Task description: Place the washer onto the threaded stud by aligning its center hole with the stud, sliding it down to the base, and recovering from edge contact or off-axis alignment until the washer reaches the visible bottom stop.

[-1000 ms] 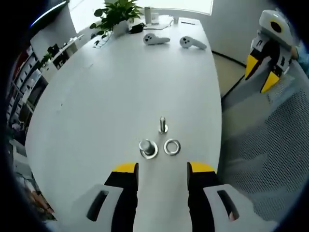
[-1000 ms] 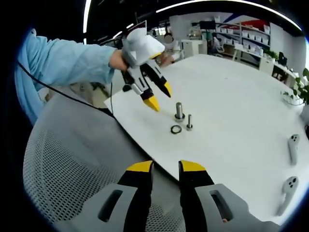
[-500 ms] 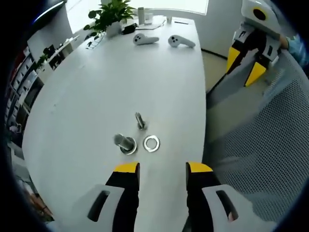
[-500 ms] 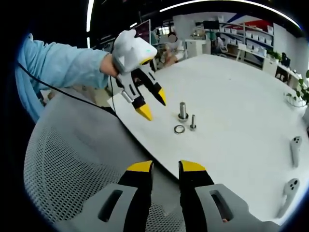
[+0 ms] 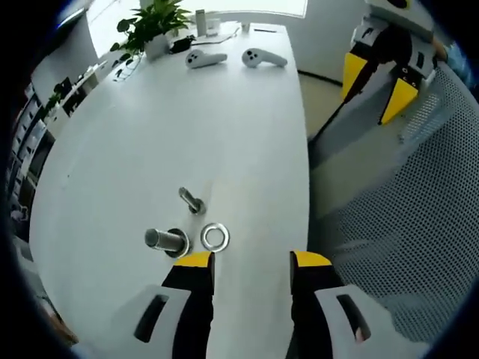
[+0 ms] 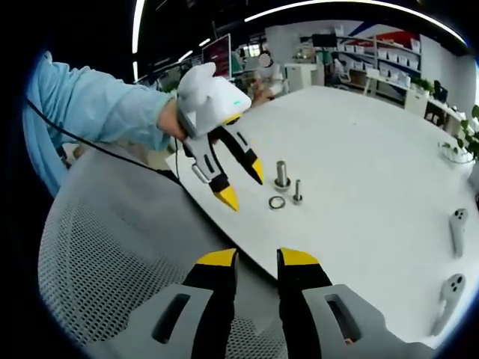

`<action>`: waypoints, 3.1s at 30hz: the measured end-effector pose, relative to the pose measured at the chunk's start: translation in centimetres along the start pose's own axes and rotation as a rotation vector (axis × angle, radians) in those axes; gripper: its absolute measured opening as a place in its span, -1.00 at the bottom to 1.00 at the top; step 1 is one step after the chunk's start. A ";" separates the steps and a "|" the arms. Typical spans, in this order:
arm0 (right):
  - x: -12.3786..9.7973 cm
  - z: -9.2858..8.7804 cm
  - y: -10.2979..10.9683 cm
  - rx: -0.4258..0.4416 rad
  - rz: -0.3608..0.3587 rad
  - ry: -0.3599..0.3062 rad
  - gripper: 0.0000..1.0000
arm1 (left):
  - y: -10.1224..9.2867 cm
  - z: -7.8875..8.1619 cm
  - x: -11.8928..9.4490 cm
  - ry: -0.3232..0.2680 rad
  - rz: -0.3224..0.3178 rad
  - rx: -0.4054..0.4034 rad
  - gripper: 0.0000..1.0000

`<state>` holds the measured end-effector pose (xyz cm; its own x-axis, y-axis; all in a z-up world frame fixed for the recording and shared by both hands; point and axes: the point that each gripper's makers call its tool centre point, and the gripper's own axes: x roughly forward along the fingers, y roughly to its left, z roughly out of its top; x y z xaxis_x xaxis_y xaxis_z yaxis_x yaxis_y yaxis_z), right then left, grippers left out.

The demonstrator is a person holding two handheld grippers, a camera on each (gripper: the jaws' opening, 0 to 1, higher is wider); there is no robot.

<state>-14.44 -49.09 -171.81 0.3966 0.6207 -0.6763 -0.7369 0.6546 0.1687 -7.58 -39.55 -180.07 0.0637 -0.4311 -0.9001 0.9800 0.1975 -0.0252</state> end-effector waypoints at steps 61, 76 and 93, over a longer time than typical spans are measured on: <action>-0.3 -0.2 -0.6 0.059 -0.034 -0.009 -0.54 | 1.7 0.5 4.5 0.047 0.029 0.099 -0.28; -0.3 -0.3 -0.8 0.054 -0.043 -0.005 -0.54 | 3.7 0.5 4.2 -0.002 0.048 0.012 -0.31; -0.2 0.0 -0.6 0.062 -0.026 -0.021 -0.54 | 4.0 -0.8 4.9 0.050 -0.005 0.000 -0.38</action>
<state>-14.11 -49.60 -171.77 0.4272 0.6120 -0.6656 -0.6914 0.6954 0.1957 -3.52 -40.18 -184.94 0.0492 -0.3875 -0.9206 0.9803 0.1953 -0.0298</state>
